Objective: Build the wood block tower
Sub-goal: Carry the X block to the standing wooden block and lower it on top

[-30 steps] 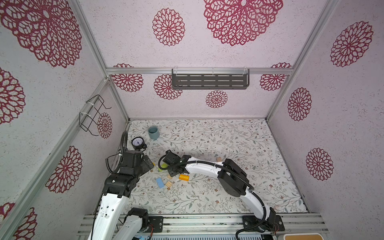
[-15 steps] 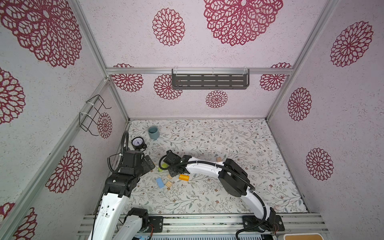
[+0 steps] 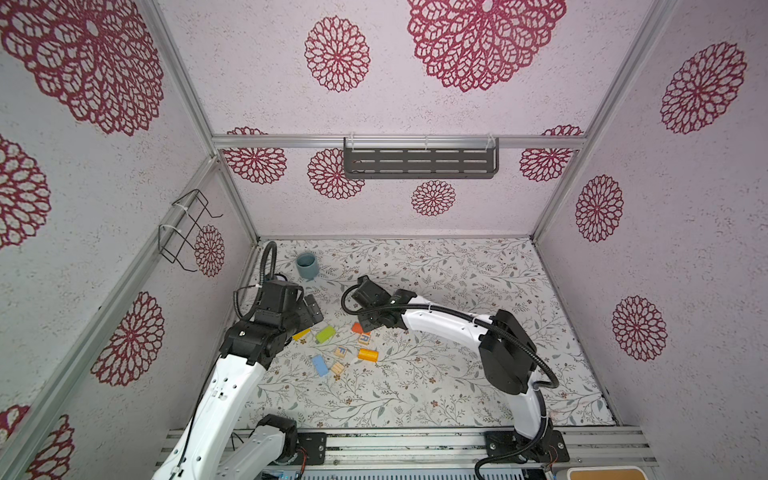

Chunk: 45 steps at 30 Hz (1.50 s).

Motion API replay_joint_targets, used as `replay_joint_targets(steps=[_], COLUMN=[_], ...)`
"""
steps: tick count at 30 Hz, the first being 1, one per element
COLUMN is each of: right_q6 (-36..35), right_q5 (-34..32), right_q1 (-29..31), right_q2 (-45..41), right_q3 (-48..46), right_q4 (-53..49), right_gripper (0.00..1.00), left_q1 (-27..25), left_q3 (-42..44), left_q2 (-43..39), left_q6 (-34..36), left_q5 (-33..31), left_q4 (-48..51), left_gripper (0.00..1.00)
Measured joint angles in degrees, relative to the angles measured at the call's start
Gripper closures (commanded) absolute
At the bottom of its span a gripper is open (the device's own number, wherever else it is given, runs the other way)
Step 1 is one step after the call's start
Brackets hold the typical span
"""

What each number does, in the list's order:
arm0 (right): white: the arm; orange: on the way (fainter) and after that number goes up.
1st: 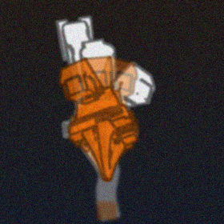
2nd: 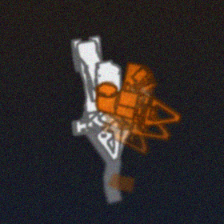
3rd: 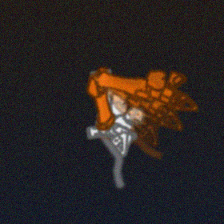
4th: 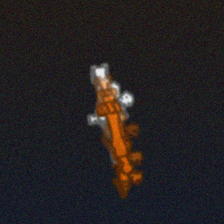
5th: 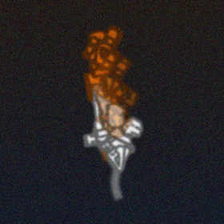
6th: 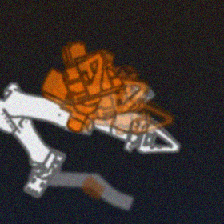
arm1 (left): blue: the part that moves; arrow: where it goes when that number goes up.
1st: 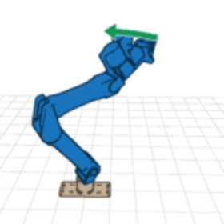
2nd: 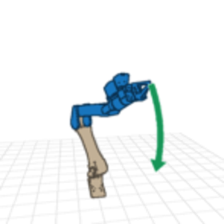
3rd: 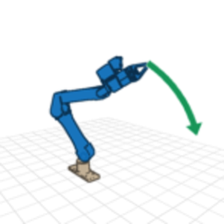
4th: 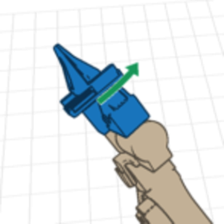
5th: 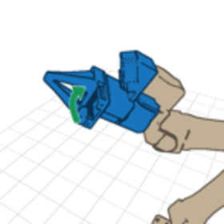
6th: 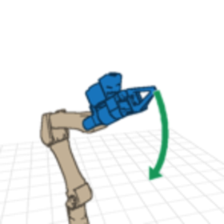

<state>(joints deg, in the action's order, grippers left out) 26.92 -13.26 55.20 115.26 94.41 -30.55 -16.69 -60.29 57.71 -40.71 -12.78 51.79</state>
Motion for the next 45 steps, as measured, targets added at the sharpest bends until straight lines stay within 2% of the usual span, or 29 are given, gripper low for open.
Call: replay_joint_targets(steps=[10,18,23,32,45], right_q6=[0.0,0.1,0.1,-0.1,-1.4], right_q5=[-0.3,-0.1,0.3,2.0,4.5], right_q1=[-10.4,-17.3,-19.1,-20.5,-22.7], right_q2=[-13.4,-21.0,-21.4,-20.7,-13.8], right_q3=[-17.1,-27.0,-29.2,-28.4,-25.0], right_q4=[1.9,3.6,4.5,5.1,5.5], right_gripper=[0.73,0.73,0.73,0.72,0.71], left_q1=[-9.7,-15.8,-17.3,-17.4,-16.9], left_q3=[-4.9,-10.3,-12.0,-12.0,-11.9], left_q2=[15.4,28.0,32.2,32.4,35.4], left_q6=[-1.8,-3.0,-3.0,-3.0,-2.4], left_q5=[-1.9,-1.6,-0.7,-0.5,0.7], left_q4=[-6.8,-11.6,-12.5,-13.2,-14.7], left_gripper=[0.03,0.03,0.03,0.03,0.03])
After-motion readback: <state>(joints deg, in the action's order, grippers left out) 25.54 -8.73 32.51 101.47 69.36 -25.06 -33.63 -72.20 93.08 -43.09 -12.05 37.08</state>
